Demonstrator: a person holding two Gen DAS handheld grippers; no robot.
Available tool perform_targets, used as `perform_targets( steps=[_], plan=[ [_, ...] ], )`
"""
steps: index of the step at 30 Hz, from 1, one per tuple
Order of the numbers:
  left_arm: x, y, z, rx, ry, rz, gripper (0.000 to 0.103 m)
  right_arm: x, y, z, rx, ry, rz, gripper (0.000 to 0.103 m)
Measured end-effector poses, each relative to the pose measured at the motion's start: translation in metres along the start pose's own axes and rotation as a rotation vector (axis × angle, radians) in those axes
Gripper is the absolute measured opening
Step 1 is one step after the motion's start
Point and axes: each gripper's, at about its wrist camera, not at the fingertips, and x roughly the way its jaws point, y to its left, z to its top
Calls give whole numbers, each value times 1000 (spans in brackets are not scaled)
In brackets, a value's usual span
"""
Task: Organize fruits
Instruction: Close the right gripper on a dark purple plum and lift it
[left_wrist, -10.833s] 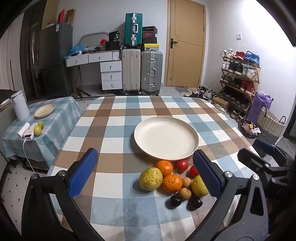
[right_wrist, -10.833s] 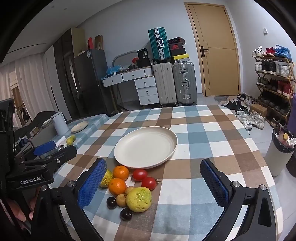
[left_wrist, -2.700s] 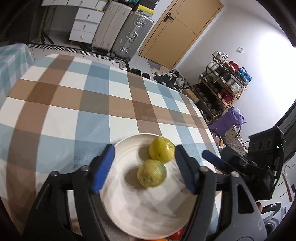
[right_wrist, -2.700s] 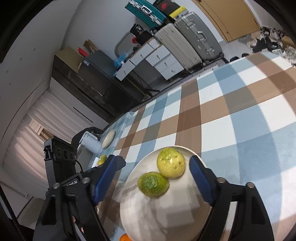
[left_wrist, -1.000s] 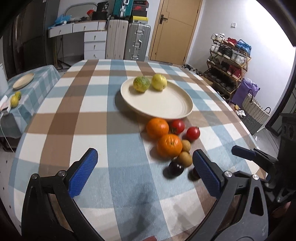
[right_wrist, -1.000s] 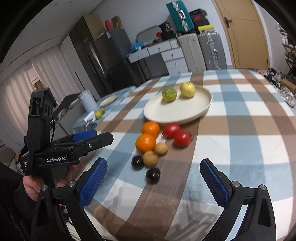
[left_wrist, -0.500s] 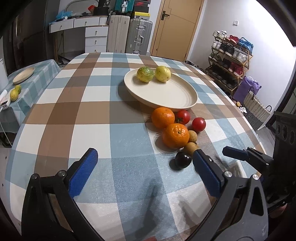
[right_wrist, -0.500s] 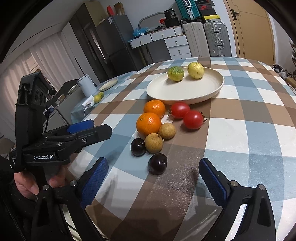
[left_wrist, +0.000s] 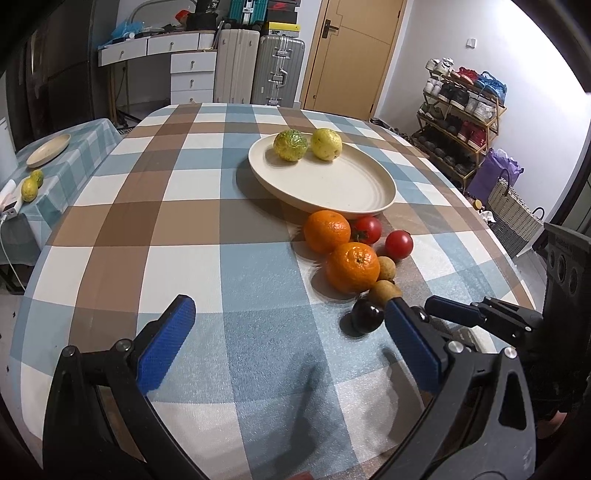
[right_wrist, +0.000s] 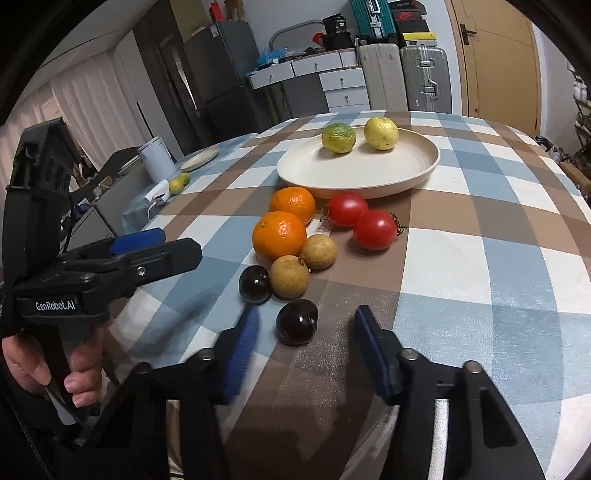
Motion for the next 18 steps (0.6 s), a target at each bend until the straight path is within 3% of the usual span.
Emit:
perform_targets(
  steps=[10,18],
  plan=[
    [5,-4,-2,-2,19,-21,102,-1,0,-3,-18,-1,36,22],
    [7,-14,-4,-8,6,-35,102,-4,-2,-4,-13,-5,60,22]
  ],
)
